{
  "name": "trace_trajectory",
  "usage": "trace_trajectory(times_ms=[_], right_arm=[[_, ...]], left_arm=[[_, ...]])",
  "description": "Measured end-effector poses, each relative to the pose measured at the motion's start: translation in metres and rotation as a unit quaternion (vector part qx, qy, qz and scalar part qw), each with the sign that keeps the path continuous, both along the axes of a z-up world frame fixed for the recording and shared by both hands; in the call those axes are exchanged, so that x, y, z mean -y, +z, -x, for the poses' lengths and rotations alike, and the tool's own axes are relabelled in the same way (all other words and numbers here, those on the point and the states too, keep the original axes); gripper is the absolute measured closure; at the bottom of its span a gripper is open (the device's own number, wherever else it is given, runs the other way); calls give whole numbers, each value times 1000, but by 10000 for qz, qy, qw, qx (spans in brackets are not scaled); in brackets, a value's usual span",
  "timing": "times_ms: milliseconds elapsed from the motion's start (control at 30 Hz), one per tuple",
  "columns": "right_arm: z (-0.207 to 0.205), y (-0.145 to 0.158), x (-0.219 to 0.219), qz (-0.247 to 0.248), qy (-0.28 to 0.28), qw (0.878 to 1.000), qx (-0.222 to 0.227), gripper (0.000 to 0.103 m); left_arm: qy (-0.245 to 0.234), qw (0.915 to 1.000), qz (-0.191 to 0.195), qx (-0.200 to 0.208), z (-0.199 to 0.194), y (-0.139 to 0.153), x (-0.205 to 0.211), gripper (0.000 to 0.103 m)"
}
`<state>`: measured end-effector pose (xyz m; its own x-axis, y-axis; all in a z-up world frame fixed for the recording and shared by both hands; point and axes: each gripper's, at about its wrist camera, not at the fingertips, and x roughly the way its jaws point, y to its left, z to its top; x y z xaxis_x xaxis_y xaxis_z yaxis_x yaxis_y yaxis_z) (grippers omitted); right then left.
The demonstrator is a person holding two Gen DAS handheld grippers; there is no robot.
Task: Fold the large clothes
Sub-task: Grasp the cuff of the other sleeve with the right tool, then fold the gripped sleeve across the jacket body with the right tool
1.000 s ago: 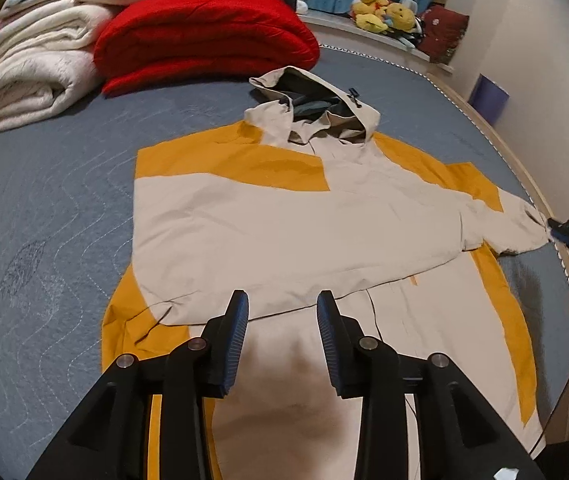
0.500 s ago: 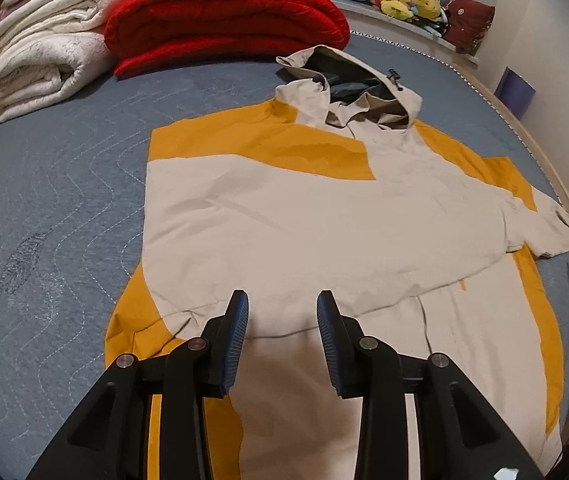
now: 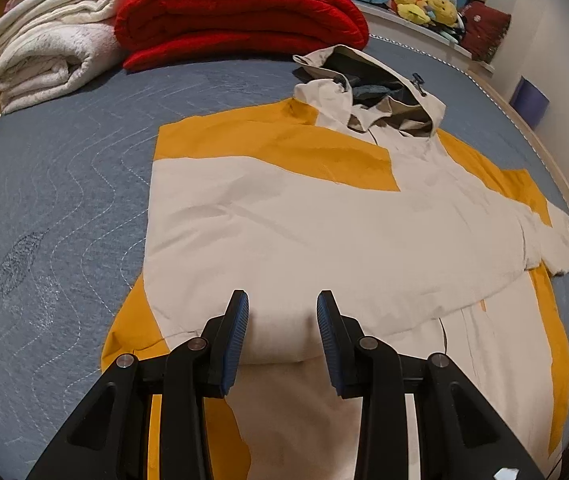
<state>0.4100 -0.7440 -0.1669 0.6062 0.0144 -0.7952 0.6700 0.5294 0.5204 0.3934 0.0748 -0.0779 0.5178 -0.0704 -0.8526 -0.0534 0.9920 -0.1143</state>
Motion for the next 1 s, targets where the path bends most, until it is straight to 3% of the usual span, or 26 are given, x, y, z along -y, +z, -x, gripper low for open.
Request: trace_trajectory(times_ms=[100,433,633,800,900,1000], right_arm=[[-4,-4,13,-130,-91,9998,111,70],[-23,-6,33,88,-232,9989,398,70],[-38,8,31,342,-488,9966,573,91],[-57,73,-6,1093,-373,9903,770,98],[-77,132,-69,1800,336,9785,951,99],[-92,187,-159,2226,1241,9584,1285,99]], left_arm=[[52,10000,-27,6,-1,-1,-2,70],[-31,10000,25,-1,-1,0,0,70],[-44,9997,155,170,3,17,-4,71],[167,9983,318,460,5,41,-19,71],[307,9973,363,553,5,51,-31,71],[428,9960,539,572,9,59,-46,71]])
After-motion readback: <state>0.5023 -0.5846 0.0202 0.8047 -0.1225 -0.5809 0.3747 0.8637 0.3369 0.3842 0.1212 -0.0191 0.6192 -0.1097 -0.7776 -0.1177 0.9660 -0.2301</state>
